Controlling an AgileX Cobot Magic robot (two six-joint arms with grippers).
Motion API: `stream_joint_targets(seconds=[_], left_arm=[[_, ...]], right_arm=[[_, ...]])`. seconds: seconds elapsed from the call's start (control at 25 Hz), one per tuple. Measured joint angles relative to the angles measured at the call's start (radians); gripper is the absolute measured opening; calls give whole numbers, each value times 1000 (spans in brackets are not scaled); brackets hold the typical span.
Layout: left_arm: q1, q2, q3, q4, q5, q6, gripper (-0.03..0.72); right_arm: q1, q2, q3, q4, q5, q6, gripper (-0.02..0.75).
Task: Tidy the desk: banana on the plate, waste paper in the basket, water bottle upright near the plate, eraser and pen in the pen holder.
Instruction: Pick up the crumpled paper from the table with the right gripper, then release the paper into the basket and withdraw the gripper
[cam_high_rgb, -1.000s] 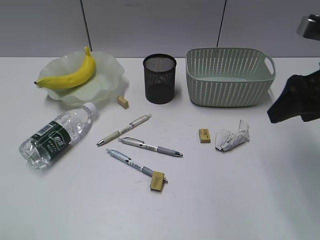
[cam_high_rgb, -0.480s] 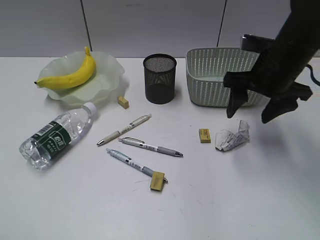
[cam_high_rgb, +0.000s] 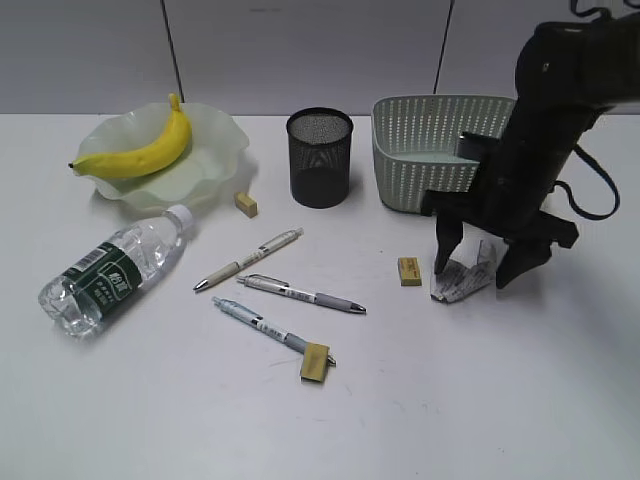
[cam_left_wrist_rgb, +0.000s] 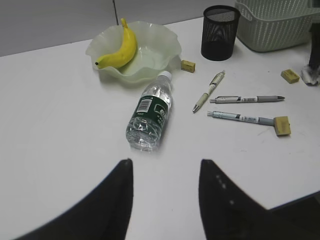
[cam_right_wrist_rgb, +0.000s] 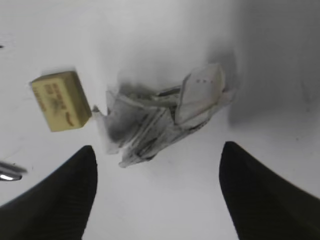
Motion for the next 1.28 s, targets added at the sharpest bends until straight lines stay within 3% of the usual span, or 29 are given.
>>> stream_joint_targets(seconds=[0.16,0.4,0.48,0.72,0.92,1.04,1.28], left_arm=[[0,0,0,0,0,0,323],[0,0,0,0,0,0,322],[0,0,0,0,0,-1,322],[0,0,0,0,0,-1,322],[0,0,0,0,0,-1,322],[0,0,0,0,0,-1,322],[0,0,0,0,0,-1,322]], right_arm=[[0,38,-8,32,-71,2,499],[0,67,-36,26,-33,0,109],[0,67,-39,5,-7,0,29],[0,29,-41,-110,99,-2,16],[0,-149,-41,-174,110,-3,17],[0,-259,-41,-220,23,-3,17],[0,-314,-41,-292,-343,-24,16]])
